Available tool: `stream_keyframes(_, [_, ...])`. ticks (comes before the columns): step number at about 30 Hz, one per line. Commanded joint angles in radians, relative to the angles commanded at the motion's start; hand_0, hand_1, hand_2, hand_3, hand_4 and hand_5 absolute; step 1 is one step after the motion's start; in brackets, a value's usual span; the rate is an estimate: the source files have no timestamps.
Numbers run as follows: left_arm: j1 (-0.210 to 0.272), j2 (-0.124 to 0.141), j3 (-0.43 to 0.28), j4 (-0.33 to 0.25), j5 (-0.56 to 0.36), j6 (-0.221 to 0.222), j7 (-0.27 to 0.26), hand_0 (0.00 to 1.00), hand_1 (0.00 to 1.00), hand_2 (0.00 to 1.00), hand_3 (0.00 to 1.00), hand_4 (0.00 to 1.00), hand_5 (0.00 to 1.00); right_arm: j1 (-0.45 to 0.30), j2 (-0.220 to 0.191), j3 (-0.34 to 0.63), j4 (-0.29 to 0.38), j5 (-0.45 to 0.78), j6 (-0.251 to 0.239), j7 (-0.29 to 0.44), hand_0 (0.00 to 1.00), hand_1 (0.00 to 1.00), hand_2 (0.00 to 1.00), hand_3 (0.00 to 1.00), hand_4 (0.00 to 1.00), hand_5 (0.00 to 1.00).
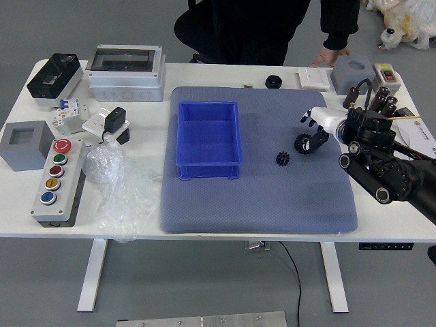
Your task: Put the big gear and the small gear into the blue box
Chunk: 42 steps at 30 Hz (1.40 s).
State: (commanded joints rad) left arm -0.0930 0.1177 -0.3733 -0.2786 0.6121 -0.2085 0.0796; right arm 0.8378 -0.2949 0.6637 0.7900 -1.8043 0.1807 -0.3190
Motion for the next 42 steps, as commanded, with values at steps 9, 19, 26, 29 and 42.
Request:
stream_keyframes(9, [0.000,-0.001,-0.001,0.000,0.000,0.000,0.000,0.866,0.836,0.833,0.783,0.606,0.373,-0.003,0.007,-0.005,-0.015,0.013,0.003,0.001,0.705,0.698,0.797,0.853,0.809,0.177])
stream_keyframes(19, [-0.003,-0.002,-0.001,0.000,0.000,0.000,0.000,0.865,0.836,0.833,0.784,0.605,0.370,-0.002,0.012,-0.009,-0.030,0.023,0.005,0.003,0.706,0.697,0.797,0.852,0.809,0.178])
stream_keyframes(26, [-0.005,-0.002,-0.001,0.000,0.000,0.000,0.000,0.866,0.836,0.833,0.783,0.605,0.371,0.000,0.018,-0.019,-0.038,0.029,0.008,0.005,0.705,0.695,0.795,0.846,0.808,0.176])
stream_keyframes(29, [-0.005,-0.002,-0.001,0.000,0.000,0.000,0.000,0.866,0.836,0.833,0.783,0.605,0.371,0.000,0.020,-0.023,-0.041,0.032,0.008,0.005,0.705,0.695,0.795,0.846,0.808,0.176])
stream_keyframes(42, [-0.006,-0.003,0.001,0.000,0.000,0.000,0.000,0.866,0.836,0.833,0.784,0.606,0.371,-0.002,0.025,-0.036,-0.048,0.019,-0.024,0.001,0.446,0.479,0.576,0.646,0.693,0.215])
